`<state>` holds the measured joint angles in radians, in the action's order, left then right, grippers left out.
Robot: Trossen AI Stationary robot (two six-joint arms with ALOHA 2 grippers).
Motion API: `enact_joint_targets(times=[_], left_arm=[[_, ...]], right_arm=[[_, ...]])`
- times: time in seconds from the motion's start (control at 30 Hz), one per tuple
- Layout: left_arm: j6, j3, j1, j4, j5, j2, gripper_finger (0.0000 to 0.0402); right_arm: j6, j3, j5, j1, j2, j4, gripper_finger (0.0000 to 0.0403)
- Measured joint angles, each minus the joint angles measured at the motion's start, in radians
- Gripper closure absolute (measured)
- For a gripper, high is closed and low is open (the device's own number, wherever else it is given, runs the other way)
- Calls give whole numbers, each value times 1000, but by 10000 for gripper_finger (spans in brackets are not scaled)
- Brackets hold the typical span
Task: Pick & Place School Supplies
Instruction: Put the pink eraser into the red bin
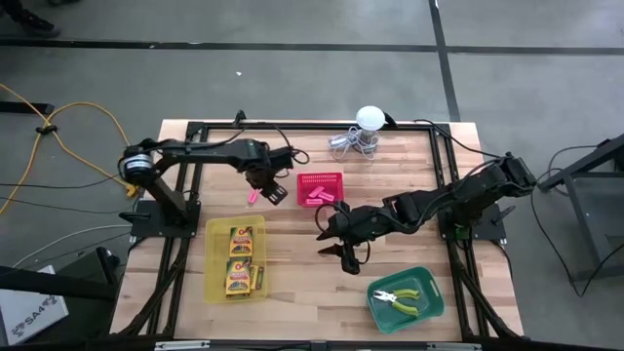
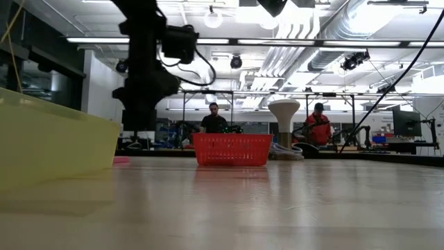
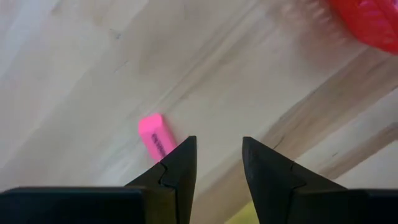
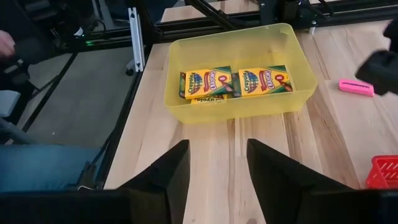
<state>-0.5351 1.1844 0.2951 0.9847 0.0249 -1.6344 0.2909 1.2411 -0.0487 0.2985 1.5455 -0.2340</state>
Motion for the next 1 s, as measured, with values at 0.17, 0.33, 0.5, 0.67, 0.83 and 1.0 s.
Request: enact_joint_targets(times=[0.17,0.33,0.5,0.67,0.83,1.0], left_arm=[[-16,-95,0,-19,-2,102,279],[4,-136,1,-25,-2,136,279],[61,-137,25,-68,4,124,279],[59,-137,32,-128,-11,121,279],[38,-137,32,-159,-32,121,279],[-34,-137,14,-157,-32,120,279]], right_arm=[[0,0,0,0,0,0,254],[0,0,0,0,0,6,254],[0,0,0,0,0,6,254],[0,0,0,0,0,6,254],[0,0,0,0,0,6,254],[0,0,0,0,0,6,254]])
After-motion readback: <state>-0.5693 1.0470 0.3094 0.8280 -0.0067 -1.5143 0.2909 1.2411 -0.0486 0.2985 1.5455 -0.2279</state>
